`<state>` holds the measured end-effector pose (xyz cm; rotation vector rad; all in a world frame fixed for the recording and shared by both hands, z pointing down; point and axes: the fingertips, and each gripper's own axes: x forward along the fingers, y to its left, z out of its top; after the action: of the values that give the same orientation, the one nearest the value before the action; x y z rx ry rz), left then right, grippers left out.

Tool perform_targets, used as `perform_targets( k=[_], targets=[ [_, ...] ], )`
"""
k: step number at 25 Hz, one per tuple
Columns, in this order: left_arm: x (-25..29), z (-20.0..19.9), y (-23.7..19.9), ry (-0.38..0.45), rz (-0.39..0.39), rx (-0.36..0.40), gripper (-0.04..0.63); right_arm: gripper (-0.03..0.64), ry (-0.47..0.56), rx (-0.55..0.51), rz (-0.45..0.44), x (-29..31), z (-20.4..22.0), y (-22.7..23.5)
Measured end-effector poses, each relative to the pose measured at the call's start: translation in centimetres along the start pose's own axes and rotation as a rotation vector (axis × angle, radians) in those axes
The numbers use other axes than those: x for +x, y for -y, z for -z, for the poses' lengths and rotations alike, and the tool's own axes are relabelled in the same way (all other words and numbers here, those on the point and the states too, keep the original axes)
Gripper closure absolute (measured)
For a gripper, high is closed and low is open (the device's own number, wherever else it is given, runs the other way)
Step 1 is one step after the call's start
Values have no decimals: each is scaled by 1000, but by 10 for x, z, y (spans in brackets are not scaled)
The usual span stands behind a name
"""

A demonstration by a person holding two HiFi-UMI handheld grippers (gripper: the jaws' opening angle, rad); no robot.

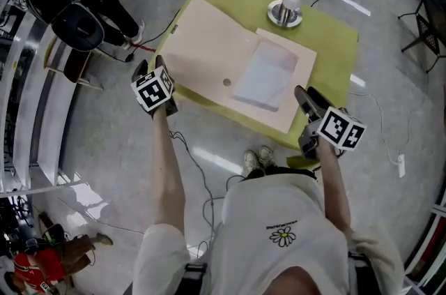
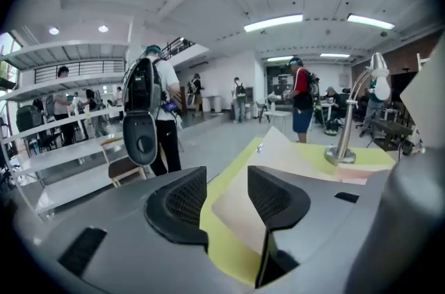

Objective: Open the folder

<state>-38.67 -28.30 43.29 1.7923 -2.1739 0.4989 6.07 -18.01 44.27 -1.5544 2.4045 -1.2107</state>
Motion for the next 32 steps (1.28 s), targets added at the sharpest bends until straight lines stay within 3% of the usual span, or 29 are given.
perform_targets(
  k=[5,10,13,16,19,22,32],
  targets=[
    [-70,-54,8,222,-2,30,436,446,173,-268,2,-15,-37,-52],
    [-123,-117,61,418,25,26,488,487,296,-466,-29,-11,-92,-83],
    [-161,-123,87,482,55,65,505,510,348,-546,-62,-15,-95,-115],
    [-200,-116,104,537,49,102,575,539,389,-601,-127,-22,-84,-151],
    [-229,-105,128,591,55,79,580,571,390,-637,-171,-22,-74,-166],
    [-245,-95,147,614,67,61,580,602,379,-679,-175,-17,-63,-173],
    [-235,-75,159,539,108,61,580,604,351,-776,-158,-4,-43,-180]
  ],
)
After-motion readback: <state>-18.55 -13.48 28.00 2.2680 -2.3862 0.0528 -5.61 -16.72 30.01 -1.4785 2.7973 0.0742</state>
